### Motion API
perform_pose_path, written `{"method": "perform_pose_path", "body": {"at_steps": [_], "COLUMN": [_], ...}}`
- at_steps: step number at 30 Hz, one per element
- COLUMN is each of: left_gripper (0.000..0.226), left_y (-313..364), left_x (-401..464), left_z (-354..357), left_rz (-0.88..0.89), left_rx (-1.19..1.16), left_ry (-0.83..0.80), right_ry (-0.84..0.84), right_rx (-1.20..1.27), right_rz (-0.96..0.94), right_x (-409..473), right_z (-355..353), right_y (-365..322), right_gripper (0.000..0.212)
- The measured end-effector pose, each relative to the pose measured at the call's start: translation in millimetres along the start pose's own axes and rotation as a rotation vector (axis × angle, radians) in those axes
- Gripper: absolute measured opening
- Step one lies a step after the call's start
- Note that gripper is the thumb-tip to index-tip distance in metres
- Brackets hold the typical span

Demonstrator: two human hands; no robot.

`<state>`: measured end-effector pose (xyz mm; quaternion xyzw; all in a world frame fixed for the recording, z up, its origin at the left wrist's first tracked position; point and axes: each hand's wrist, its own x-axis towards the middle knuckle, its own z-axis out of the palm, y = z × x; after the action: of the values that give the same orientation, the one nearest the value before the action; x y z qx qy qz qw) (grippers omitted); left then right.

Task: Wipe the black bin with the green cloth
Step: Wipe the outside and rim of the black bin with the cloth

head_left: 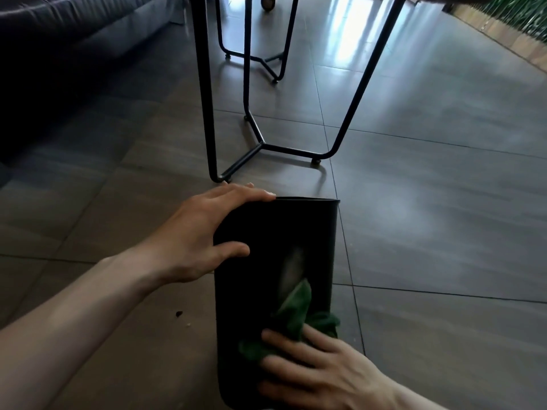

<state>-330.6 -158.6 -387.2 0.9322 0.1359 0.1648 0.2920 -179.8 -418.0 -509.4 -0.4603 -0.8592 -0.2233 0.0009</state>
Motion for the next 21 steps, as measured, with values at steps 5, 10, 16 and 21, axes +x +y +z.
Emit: {"method": "perform_pose_path", "body": {"at_steps": [5,10,16,21], "left_gripper": [0.083,0.082,0.083,0.076], "left_y": [1,0,1,4], "left_x": [-1,2,3,4], "left_z": [0,0,2,0], "left_rz": [0.011,0.034,0.014,0.047], "left_rx": [-0.004,-0.023,-0.035,-0.035], "left_ry": [0.010,0.003,-0.033,-0.019], "right_ry": [0.115,0.199,-0.005,0.187], "right_rx": [0.174,0.148,-0.066,0.183], "right_rz": [0.305,0.436,0.017,0.435], "right_x": [20,49,6,49], "right_z": [-23,-22,-3,-31], "right_y": [54,49,-9,66], "right_gripper": [0.037,0.038,0.038,0.036]}}
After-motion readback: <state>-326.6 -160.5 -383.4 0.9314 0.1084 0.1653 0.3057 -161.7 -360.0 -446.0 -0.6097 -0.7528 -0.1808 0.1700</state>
